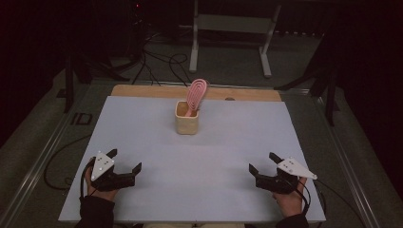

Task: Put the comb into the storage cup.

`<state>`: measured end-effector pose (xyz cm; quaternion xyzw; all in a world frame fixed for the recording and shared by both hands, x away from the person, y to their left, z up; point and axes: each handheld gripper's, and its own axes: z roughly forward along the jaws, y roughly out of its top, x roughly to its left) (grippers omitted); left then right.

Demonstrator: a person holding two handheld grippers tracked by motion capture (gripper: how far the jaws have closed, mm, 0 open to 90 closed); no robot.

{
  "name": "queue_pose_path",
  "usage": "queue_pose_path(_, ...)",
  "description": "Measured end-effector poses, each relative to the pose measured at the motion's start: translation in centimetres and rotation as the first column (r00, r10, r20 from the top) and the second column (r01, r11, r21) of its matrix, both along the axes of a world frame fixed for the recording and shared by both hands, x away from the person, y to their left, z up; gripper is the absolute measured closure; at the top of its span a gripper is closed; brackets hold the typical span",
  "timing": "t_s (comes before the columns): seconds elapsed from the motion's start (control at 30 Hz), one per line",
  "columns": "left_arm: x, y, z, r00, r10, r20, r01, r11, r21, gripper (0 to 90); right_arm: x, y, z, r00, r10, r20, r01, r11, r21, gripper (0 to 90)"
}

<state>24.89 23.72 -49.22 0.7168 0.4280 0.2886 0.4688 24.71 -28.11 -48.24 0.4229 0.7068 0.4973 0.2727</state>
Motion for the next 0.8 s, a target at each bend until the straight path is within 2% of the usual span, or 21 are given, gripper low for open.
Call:
queue_pose_path(0.37, -0.6, 0.3, 0.2, 0.999, -0.04, 0.02, 0.04, 0.9991, -0.012, 0.2, 0.2, -0.5, -0.3, 1.0, 0.007, 0.004, -0.007, 1.0, -0.002, 8.9)
queue_pose_path(0.53, -1.0, 0.3, 0.2, 0.9992, -0.031, 0.023, 0.031, 0.9995, -0.003, 0.2, 0.2, -0.9, -0.4, 0.9998, 0.009, 0.019, -0.008, 1.0, -0.007, 8.9)
queue_pose_path(0.8, -1.1, 0.9, 0.2, 0.9997, 0.003, 0.023, -0.003, 0.9999, -0.012, 0.2, 0.4, -1.3, -0.5, 0.9999, 0.009, 0.014, -0.009, 1.0, -0.007, 8.9)
